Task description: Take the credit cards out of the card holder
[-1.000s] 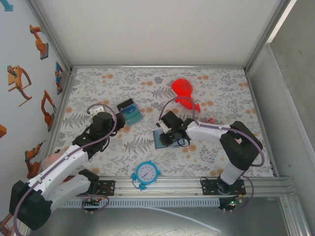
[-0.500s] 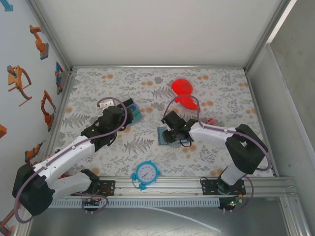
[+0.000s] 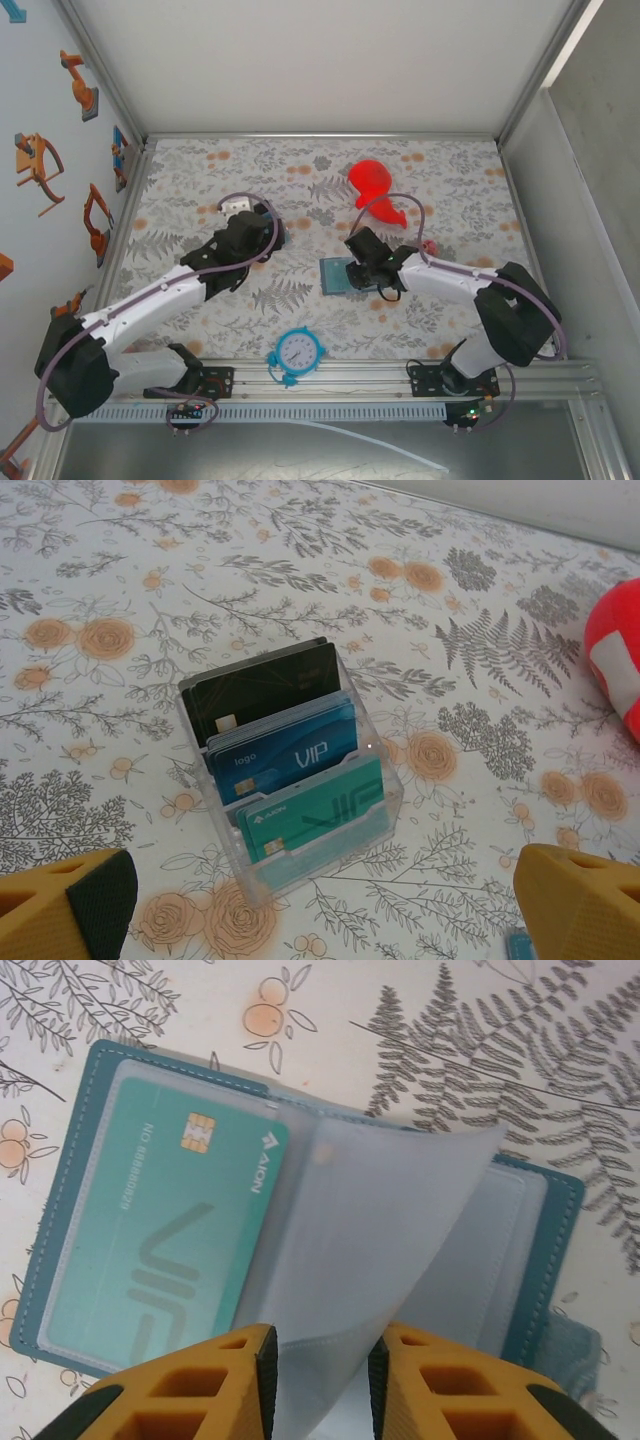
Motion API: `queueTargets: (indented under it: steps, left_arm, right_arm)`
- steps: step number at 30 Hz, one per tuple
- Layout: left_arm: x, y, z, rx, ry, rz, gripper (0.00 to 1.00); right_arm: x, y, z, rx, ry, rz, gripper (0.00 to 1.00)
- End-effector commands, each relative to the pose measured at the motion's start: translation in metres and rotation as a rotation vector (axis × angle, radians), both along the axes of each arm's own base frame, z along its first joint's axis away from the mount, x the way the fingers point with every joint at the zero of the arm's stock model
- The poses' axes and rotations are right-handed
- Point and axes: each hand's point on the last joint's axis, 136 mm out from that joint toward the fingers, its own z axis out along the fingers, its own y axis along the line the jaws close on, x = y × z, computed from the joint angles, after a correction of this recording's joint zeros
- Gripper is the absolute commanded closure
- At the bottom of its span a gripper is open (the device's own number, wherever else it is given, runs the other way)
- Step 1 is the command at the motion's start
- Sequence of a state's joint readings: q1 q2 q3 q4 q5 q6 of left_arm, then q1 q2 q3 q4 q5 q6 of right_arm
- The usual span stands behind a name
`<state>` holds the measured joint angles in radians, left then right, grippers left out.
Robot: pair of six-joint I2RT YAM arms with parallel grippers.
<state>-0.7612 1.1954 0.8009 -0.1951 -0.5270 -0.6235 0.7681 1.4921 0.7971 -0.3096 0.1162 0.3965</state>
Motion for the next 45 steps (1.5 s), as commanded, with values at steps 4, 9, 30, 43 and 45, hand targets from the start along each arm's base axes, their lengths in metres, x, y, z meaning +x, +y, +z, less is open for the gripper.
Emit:
queueTargets:
  steps: [4, 9, 30, 43, 45]
  left_arm:
    - [0.001, -0.034, -0.002, 0.053, 0.022, -0.13, 0.03]
    - [-0.001, -0.062, -0.015, 0.096, 0.05, -0.232, 0.03]
    - [-0.026, -0.132, -0.122, 0.302, 0.292, -0.446, 0.03]
    - [-0.044, -0.123, -0.154, 0.423, 0.36, -0.443, 0.03]
    - [-0.046, -0.119, -0.155, 0.435, 0.364, -0.435, 0.03]
  right_arm:
    - [0.001, -0.023, 0.008, -0.001, -0.034, -0.086, 0.71]
    - [0.0, -0.037, 0.011, 0.01, -0.049, -0.132, 0.7]
    - [0.003, -0.054, 0.054, 0.137, -0.123, -0.214, 0.77]
    - [0.005, -0.03, 0.056, 0.22, -0.044, -0.191, 0.78]
    - [0.005, -0.024, 0.054, 0.24, -0.02, -0.185, 0.77]
